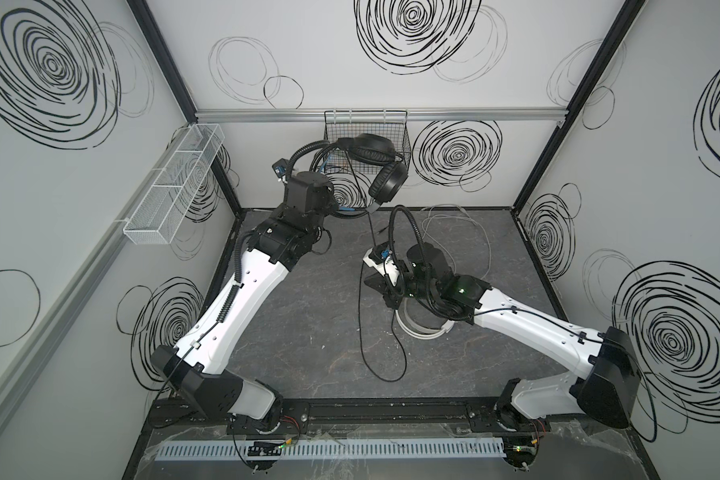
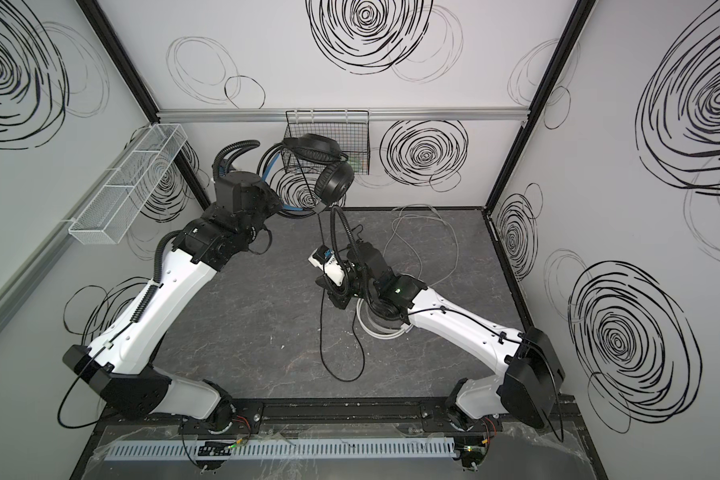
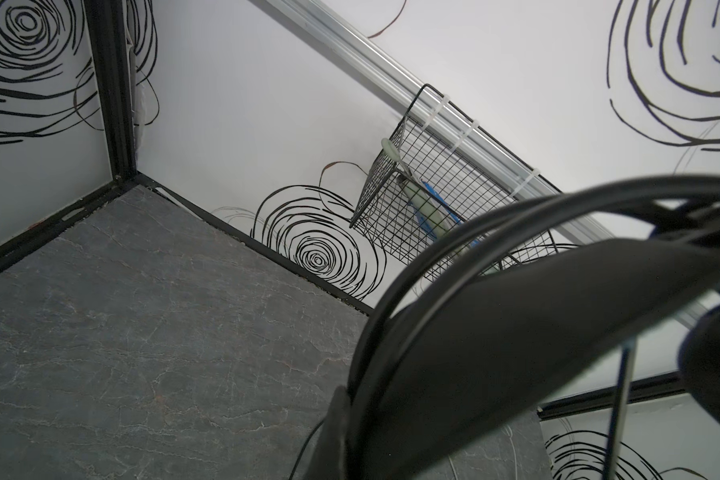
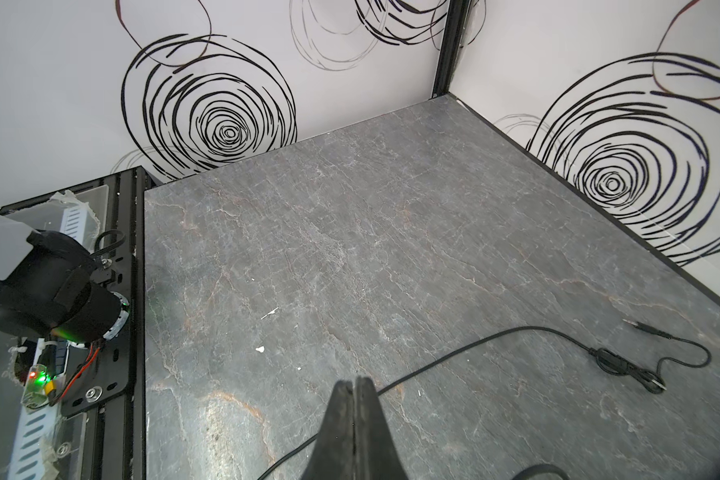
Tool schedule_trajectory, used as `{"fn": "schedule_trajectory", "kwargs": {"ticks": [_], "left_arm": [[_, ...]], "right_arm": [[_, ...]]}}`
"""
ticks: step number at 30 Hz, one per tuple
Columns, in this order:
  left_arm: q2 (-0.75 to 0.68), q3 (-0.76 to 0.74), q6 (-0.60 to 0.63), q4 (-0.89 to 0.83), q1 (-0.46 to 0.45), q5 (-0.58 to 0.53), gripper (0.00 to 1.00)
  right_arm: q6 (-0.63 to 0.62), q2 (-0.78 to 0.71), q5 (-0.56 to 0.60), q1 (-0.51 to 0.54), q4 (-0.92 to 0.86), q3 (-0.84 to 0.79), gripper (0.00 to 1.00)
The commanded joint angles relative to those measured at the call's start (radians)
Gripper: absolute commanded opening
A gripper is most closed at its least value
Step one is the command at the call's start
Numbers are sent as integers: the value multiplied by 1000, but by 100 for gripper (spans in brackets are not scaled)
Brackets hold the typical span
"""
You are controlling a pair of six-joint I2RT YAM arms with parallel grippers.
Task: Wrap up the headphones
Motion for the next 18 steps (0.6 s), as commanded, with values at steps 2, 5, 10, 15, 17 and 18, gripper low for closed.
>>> {"fn": "schedule_trajectory", "kwargs": {"ticks": [2,5,10,15,17,18], "left_arm": [[-27,-5,57,192,16,-159,0],[-29,-42,196,255,-2,-270,0],[-27,-108,395,360,-44,-396,0],[-62,-217,606,489,-100,-471,0],[-82,-258,663,524,-116,-488,0],[-90,-278,687,536,-124,-496,0]], "right_arm": [[-35,-23,-24,32,-73,10,0],[-47,-43,-14,52,-95,17,0],[-46,-61,-14,70,-126,46,1],[-63,-77,19,71,-174,99,3],[-70,-85,33,71,-190,122,4],[-76,-86,41,71,-199,136,5]]}}
